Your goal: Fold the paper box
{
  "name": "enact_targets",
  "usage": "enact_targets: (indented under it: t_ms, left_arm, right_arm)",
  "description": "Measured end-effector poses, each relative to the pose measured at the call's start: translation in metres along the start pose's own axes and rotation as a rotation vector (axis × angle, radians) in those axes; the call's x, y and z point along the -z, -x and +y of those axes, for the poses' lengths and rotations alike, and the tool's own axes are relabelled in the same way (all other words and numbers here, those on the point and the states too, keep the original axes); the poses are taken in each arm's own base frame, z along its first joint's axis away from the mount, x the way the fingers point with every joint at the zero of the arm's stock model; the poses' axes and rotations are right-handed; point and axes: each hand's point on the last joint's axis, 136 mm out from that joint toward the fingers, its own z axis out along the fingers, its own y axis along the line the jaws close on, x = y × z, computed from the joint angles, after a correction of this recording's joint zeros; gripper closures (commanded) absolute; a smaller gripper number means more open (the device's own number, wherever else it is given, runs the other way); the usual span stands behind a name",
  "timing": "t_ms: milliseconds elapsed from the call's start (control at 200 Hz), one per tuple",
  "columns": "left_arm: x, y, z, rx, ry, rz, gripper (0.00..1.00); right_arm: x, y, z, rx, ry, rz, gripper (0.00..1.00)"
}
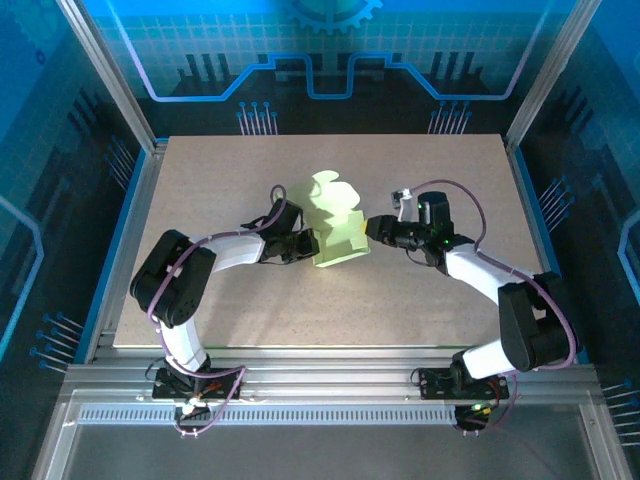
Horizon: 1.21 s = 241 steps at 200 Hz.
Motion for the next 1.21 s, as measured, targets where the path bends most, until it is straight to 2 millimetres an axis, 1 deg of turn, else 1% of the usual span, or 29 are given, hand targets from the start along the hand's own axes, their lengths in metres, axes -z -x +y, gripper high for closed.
enact_targets:
  t_ms: [180, 375, 475, 520, 645, 790, 891, 1011, 1076, 1151, 1206]
  left_arm:
    - [0.001, -0.001, 0.002, 0.0, 0.029, 0.002, 1.0]
    - [0.003, -0.003, 0.005, 0.004, 0.069, 0.015, 1.0]
    - [0.006, -0.003, 0.008, 0.002, 0.106, 0.023, 1.0]
    - [0.007, -0.003, 0.01, -0.003, 0.124, 0.029, 1.0]
    - [0.012, -0.005, 0.013, -0.015, 0.173, 0.048, 1.0]
    - [0.014, -0.01, 0.011, -0.036, 0.204, 0.073, 1.0]
    - [0.014, -0.013, 0.011, -0.04, 0.213, 0.088, 1.0]
    - [0.014, -0.013, 0.013, -0.039, 0.225, 0.09, 1.0]
    - [0.014, -0.013, 0.014, -0.038, 0.235, 0.092, 1.0]
    - [0.014, -0.012, 0.017, -0.037, 0.251, 0.092, 1.0]
    - [0.014, -0.012, 0.019, -0.037, 0.262, 0.093, 1.0]
  right_arm:
    - [-0.009, -0.006, -0.003, 0.082, -0.129, 0.038, 0.7]
    - [-0.023, -0.013, -0.017, 0.173, -0.298, 0.099, 0.71]
    - [-0.031, -0.017, -0.031, 0.208, -0.394, 0.131, 0.71]
    - [-0.034, -0.021, -0.04, 0.216, -0.438, 0.15, 0.72]
    - [-0.039, -0.04, -0.066, 0.215, -0.539, 0.219, 0.74]
    - [-0.042, -0.06, -0.09, 0.213, -0.628, 0.288, 0.75]
    - [-0.044, -0.068, -0.095, 0.221, -0.656, 0.316, 0.74]
    - [-0.044, -0.066, -0.091, 0.239, -0.673, 0.319, 0.74]
    - [-0.043, -0.063, -0.087, 0.246, -0.679, 0.318, 0.71]
    - [-0.043, -0.061, -0.084, 0.249, -0.679, 0.314, 0.58]
    - [-0.04, -0.06, -0.082, 0.246, -0.682, 0.31, 0.52]
